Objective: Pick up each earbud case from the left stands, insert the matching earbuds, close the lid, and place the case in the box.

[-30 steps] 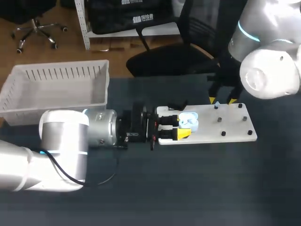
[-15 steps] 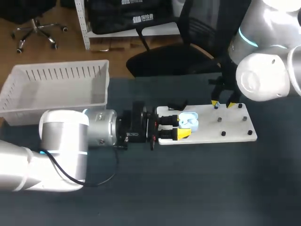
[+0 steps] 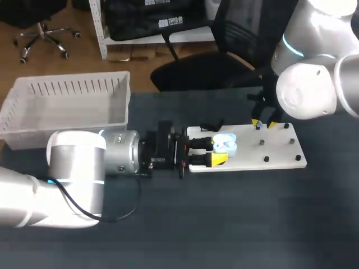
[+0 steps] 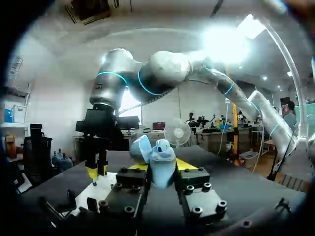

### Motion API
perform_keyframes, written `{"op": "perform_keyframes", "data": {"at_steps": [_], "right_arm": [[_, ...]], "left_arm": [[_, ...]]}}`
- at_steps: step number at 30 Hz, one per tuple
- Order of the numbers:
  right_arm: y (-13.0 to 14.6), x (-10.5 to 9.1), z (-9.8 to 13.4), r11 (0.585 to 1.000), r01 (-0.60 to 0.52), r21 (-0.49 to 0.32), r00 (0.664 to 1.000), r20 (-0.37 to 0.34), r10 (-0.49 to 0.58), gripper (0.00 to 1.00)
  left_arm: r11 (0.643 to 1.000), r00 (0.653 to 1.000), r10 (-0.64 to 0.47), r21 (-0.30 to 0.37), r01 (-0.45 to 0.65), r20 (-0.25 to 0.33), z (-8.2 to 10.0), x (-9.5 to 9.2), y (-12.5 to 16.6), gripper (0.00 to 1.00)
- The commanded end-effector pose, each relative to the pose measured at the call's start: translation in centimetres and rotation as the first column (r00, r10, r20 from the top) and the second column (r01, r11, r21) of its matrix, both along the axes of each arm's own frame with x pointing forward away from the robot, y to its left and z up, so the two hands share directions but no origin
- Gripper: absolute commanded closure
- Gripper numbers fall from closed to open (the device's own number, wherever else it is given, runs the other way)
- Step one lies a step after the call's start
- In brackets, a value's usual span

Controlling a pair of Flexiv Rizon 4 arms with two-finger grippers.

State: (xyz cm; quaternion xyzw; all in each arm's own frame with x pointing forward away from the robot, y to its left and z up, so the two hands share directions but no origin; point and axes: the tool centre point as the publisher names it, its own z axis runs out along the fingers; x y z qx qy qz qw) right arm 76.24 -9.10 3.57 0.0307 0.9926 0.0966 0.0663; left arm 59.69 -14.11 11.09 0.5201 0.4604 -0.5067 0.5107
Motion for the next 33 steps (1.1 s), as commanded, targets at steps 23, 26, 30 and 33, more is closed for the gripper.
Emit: {"op": "perform_keyframes", "data": {"at_steps": [23,26,30,33], "right_arm": [[0.56,0.37,-0.85,1.000,0.012,0.000,1.000,-0.015,-0.012,0.74],[0.56,0.41,-0.87,1.000,0.015,-0.001,1.000,-0.013,-0.015,0.78],[0.48,0.49,-0.82,1.000,0.018,-0.001,1.000,-0.013,-0.018,0.96],[0.38,0.47,-0.62,1.000,0.019,0.000,1.000,-0.012,-0.019,1.00]], "left_arm": [[1.000,1.000,0.007,-0.004,-0.007,0.004,-0.09,-0.17,0.00,1.00],[1.000,1.000,0.007,-0.004,-0.007,0.004,-0.09,-0.17,0.00,1.00],[1.000,1.000,0.007,-0.004,-0.007,0.004,-0.09,-0.17,0.00,1.00],[1.000,1.000,0.007,-0.004,-0.007,0.004,-0.09,-0.17,0.00,1.00]]}}
